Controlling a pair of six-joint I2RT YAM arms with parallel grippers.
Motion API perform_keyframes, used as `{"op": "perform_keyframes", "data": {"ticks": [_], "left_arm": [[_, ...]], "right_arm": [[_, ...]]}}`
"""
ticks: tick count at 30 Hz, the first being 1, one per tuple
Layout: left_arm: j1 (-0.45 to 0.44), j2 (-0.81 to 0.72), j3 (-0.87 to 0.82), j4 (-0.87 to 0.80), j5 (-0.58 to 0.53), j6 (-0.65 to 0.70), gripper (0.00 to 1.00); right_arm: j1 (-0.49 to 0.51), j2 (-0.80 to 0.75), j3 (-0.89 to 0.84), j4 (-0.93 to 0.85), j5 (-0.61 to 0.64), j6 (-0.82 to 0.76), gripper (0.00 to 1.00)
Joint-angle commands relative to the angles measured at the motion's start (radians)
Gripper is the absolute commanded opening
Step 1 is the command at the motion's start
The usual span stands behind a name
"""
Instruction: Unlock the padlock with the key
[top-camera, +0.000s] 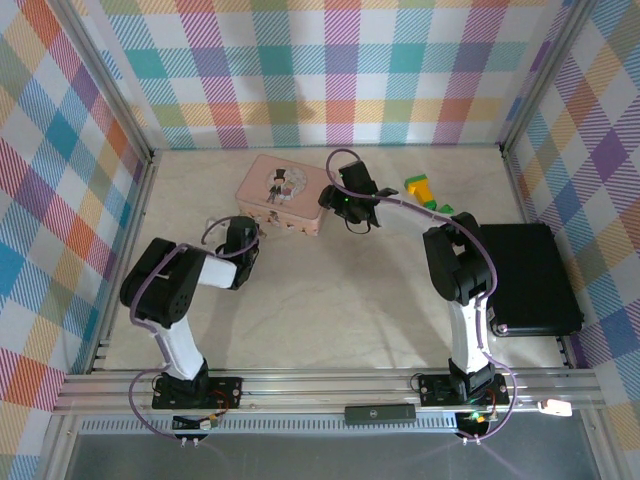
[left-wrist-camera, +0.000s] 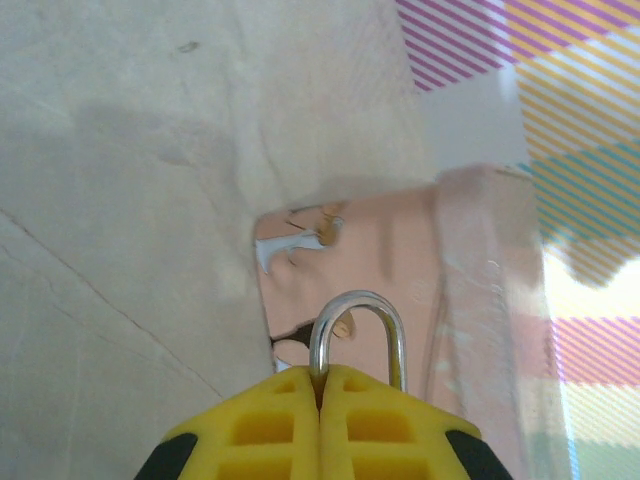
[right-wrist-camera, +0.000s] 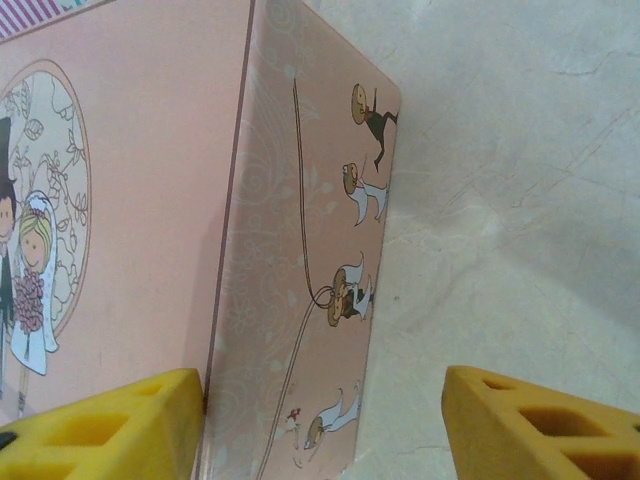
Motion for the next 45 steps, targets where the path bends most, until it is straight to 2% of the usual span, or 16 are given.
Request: {"op": "perform_keyframes", "data": {"ticks": [1,6,10,14,18,22,27,32,35,38,44,45], "left_arm": [[0.007,-0.133,-0.024,-0.112,0.103,0.165,0.0],[-0.02,-0.333,-0.051,-0.377,0.217,0.328,0.0],[-0.074,-0.484,-0.058,-0.6,0.261,0.45,0.0],[-0.167,-0.536,-0.037,-0.757,0.293,0.525,0.0],[-0.299,-0.473,0.016,-0.838,0.265,0.56,0.0],[-0.401,-0.33,0.072,-0.823,0.245,0.566,0.0],[-0.47,-0.152,0.164,-0.818,0.215,0.573,0.0],[-0.499,-0.067,0.214,-0.859,0.171,0.574,0.0],[-0.5,-0.036,0.238,-0.885,0.164,0.576,0.11],[-0.5,-0.025,0.263,-0.904,0.16,0.587,0.27],[-0.499,-0.06,0.342,-0.996,0.081,0.626,0.64],[-0.499,-0.076,0.356,-1.01,0.06,0.637,0.73]], "right_arm": [[-0.011,-0.076,0.011,-0.027,-0.051,-0.1,0.67],[-0.028,-0.185,-0.052,-0.023,-0.178,-0.253,0.68],[-0.03,-0.274,-0.107,-0.141,-0.164,-0.418,0.71],[-0.054,-0.365,-0.207,-0.218,-0.15,-0.495,0.73],[-0.085,-0.453,-0.308,-0.267,-0.132,-0.524,0.75],[-0.119,-0.542,-0.426,-0.25,-0.041,-0.553,0.78],[-0.214,-0.618,-0.525,-0.218,-0.034,-0.536,0.8],[-0.278,-0.685,-0.62,-0.129,0.029,-0.605,0.82],[-0.346,-0.705,-0.688,-0.03,0.049,-0.631,0.83],[-0.41,-0.719,-0.783,0.148,0.056,-0.663,0.83],[-0.459,-0.721,-0.898,0.38,0.065,-0.749,0.82],[-0.459,-0.715,-0.915,0.418,0.052,-0.761,0.82]]}}
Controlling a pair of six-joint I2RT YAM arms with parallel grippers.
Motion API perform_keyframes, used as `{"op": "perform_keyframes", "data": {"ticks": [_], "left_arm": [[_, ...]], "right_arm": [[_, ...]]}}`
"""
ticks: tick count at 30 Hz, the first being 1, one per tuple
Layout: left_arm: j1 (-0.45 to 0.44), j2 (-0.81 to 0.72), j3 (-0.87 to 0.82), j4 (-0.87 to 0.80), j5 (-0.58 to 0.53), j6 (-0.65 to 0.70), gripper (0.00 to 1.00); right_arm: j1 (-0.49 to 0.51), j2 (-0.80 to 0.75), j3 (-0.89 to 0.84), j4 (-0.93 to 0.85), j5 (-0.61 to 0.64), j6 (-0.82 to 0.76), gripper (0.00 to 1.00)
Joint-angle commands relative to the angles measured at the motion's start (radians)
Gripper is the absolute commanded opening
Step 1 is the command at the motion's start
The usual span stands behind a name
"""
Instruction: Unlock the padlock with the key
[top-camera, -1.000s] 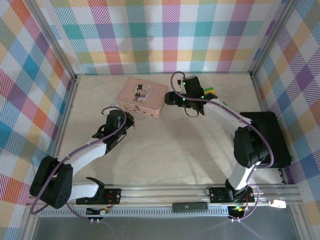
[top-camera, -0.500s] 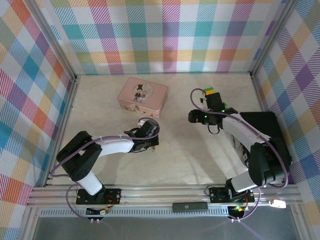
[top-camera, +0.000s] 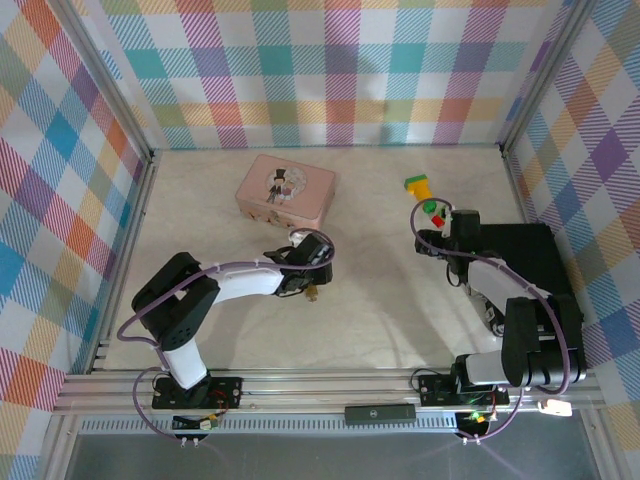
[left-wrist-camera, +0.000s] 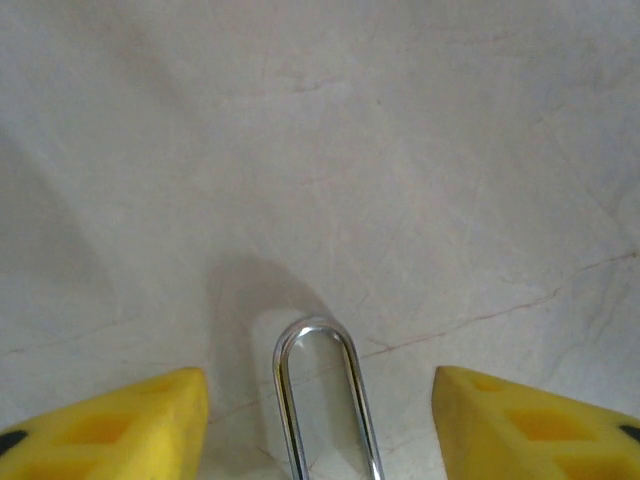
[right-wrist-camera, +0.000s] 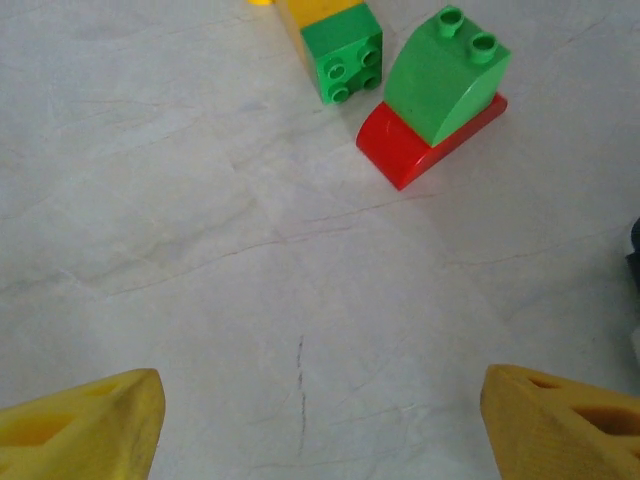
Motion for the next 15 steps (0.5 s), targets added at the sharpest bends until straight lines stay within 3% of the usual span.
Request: {"op": "perform_keyframes", "data": {"ticks": [1,3,8,12,15], "left_arm": [[-0.003,-0.059,0.049,-0.116,-0.112,0.031,0.81],[0.011,-0.095,0.061,-0.146,-0.129,0.06,0.88],[0.101,-0.234,0.038,-0.156,-0.15,0.132,0.94],[0.221,-0.384,-0.02,-0.159,-0.2,0.214,0.95],[0.335,-0.498,-0.093,-0.1,-0.226,0.286,0.95]], "right_arm": [[-0.001,-0.003,-0.042,0.23,-0.014,-0.073,0.82],[-0.002,0.02,-0.069,0.306,-0.008,-0.085,0.82],[-0.007,0.082,-0.148,0.55,-0.006,-0.141,0.83],[-0.059,0.15,-0.164,0.647,-0.114,-0.116,0.84],[-0.087,0.176,-0.23,0.789,-0.141,-0.092,0.89]]}}
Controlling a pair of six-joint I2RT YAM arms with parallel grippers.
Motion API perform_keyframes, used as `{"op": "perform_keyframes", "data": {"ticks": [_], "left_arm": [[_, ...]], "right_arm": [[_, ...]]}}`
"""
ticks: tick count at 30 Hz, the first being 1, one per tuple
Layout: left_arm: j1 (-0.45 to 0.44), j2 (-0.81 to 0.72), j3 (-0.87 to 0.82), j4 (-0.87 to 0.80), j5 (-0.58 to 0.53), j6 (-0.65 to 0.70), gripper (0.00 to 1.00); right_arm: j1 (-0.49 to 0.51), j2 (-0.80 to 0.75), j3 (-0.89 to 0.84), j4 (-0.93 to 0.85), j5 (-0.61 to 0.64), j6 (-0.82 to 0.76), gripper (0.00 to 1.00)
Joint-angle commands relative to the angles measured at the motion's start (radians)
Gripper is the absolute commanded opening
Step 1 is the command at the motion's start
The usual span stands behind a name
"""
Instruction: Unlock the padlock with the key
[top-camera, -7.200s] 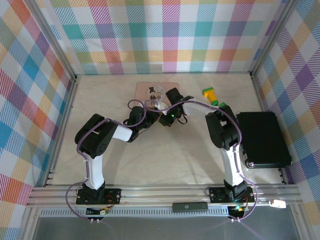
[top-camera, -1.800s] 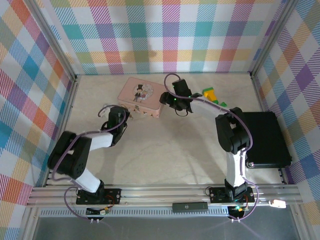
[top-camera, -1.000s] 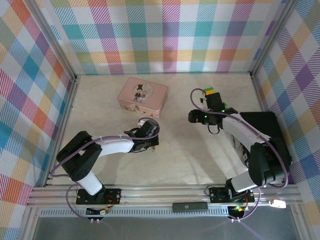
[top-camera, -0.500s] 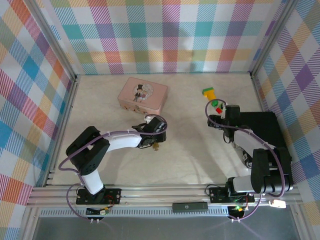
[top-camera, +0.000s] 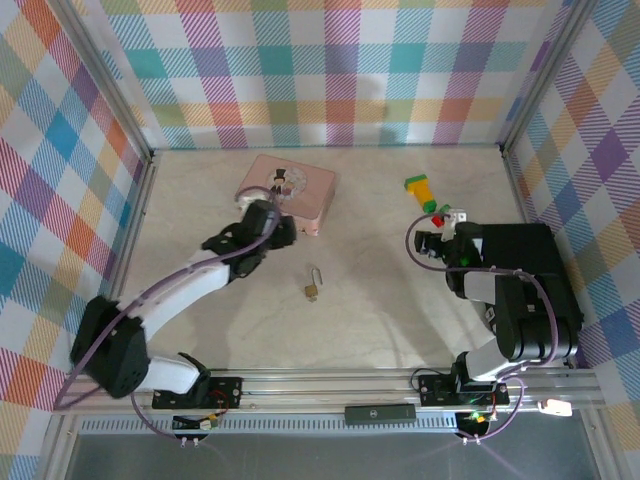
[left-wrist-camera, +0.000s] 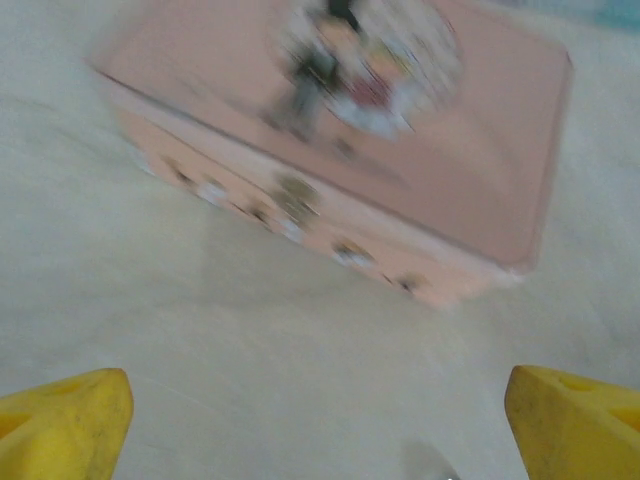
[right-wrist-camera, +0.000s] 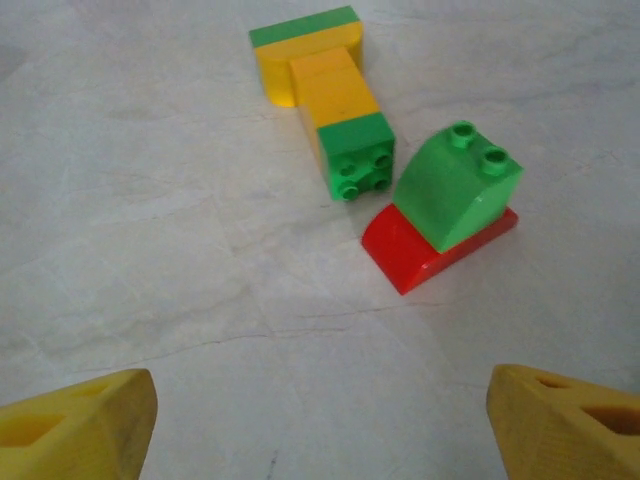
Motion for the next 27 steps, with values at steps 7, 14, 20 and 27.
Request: {"op": "perform_keyframes", "data": {"ticks": [7,14,20,27], "left_arm": [[0.252,-0.112,-0.239,0.229,-0.208,0.229,0.95],[0.309,-0.003,-0.48,0.747,-0.168,0.408,0.95],[0.403,0.187,-0.656,1.303,0.052,0.447,0.95],[0.421,0.263,-0.633,1.335,0.102,0.453,0.96]], "right_arm": [[-0.02,0.02,-0.043,0.188,-0.057,0.007,0.99],[-0.019,0.018,-0.039,0.178,-0.065,0.002,0.99],[-0.019,0.018,-0.039,0.179,-0.065,0.002,0.99],[-0.019,0.018,-0.039,0.179,-0.065,0.001,0.99]]}}
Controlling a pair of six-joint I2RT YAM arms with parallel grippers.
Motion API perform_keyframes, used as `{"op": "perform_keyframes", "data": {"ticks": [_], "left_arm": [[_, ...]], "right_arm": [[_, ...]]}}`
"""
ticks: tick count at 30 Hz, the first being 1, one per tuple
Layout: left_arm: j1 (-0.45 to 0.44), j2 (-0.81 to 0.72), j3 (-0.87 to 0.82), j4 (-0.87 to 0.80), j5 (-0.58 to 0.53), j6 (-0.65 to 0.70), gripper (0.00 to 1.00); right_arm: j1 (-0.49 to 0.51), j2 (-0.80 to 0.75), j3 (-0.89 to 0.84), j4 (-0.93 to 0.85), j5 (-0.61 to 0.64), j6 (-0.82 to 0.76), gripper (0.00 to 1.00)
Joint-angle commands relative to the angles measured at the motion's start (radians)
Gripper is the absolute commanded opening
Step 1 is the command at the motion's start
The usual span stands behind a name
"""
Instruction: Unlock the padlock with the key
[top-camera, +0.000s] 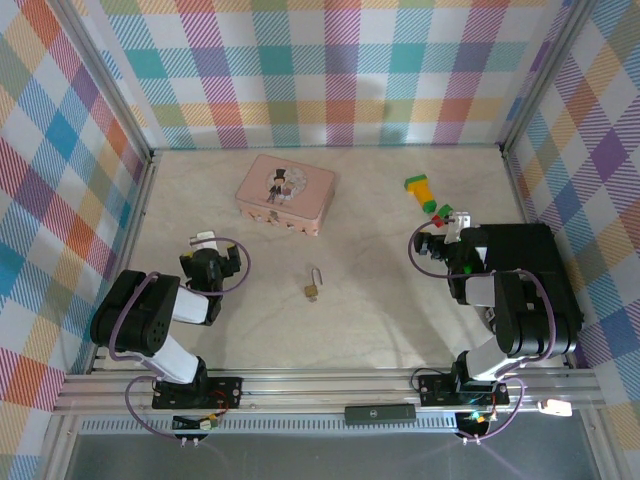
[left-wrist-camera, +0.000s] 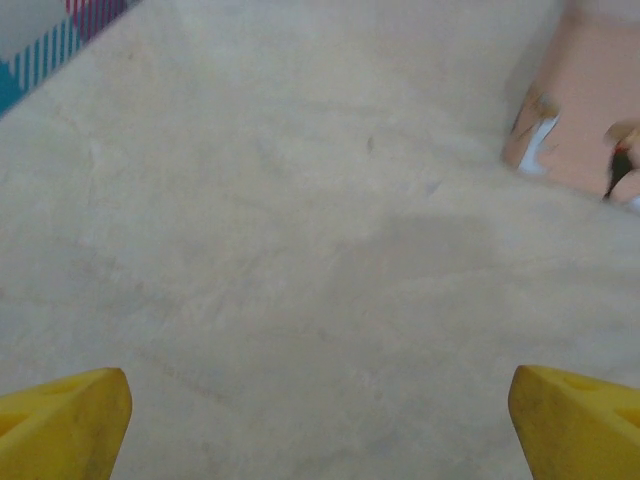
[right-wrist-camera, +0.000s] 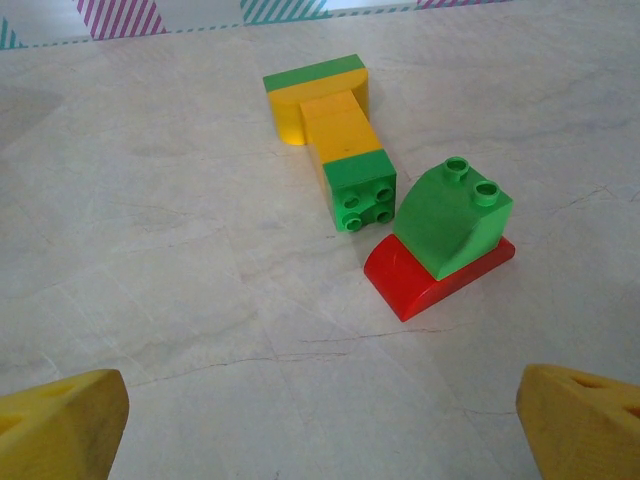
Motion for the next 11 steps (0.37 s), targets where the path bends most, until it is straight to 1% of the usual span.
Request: {"op": "perform_keyframes", "data": {"ticks": [1,3,4,10,11], "left_arm": [[0.014,-0.017,0.045,0.039,0.045,0.009,0.96],[0.014,-0.004,0.085,-0.013,0.041,0.009,0.96],[0.015,-0.007,0.111,-0.07,0.045,0.007,0.96],[0.017,-0.004,0.112,-0.072,0.041,0.006,0.96],[0.016,-0.004,0.111,-0.071,0.041,0.007,1.0]], "right_arm": [[0.001,0.005,0.007,0.04,-0.018,-0.003,0.99],[0.002,0.005,0.007,0.039,-0.017,-0.003,0.99],[0.003,0.005,0.008,0.037,-0.017,-0.003,0.99],[0.011,0.005,0.012,0.033,-0.003,-0.008,0.99],[0.01,0.004,0.009,0.032,-0.005,-0.008,0.99]]}}
